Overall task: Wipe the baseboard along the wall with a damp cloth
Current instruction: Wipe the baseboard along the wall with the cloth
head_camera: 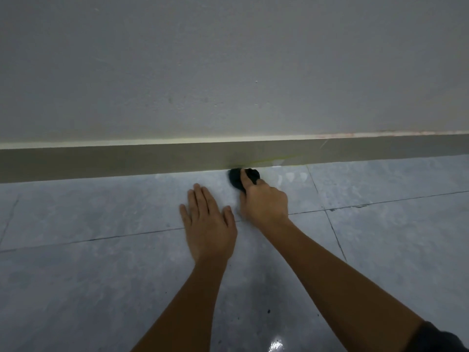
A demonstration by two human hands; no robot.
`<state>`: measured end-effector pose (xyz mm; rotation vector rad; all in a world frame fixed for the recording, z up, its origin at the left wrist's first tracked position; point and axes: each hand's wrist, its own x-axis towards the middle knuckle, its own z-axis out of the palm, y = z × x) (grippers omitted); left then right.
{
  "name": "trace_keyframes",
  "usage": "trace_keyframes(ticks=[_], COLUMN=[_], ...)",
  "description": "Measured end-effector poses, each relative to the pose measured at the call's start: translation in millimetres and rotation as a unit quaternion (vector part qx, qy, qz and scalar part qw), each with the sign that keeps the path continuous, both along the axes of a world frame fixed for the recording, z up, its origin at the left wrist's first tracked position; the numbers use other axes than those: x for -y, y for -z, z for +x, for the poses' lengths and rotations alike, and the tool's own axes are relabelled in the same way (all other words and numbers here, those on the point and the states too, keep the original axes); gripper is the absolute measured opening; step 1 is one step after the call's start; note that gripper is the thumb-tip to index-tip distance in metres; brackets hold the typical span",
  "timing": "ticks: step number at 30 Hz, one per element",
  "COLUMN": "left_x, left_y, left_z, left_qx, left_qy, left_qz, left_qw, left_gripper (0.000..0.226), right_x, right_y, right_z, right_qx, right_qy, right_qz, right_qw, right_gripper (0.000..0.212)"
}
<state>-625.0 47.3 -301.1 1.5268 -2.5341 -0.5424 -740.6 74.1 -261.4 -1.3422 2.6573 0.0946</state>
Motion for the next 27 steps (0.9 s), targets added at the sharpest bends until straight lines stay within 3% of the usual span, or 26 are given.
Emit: trace_keyframes(ticks=[3,10,16,19,27], left_x=[-1,0,-2,-2,-3], left_y=[3,6,7,8,5], left_z=[0,-2,-4,-2,-3], left_qx=[0.002,0.011,0.024,0.031,0.032], left_qy=[-0.002,0.018,0.014,0.015,0.02], left_qz=[-0.022,-0.033,-0.036,-0.041,-0.049], left_qw=[1.0,0.999,0.999,0.999,0.998], left_gripper=[0.073,0.069,0.073,0.073,0.073], right_x=[-10,-29,-3,-19,-91], right_y=[-1,-5,-2,-3,-9], right_z=[-18,-42,-10,-25,-114], right_qx=[-0.024,-0.037,0.006,-0.01,-0.06], right_qy=[-0.012,0.12,-0.02,-0.038,0.192], right_qz=[0.013,0.01,0.004,0.005,0.035], right_qw=[1.0,0.992,1.0,0.999,0.979], right_gripper=[0.055,0.053,0.056,0.055,0.051])
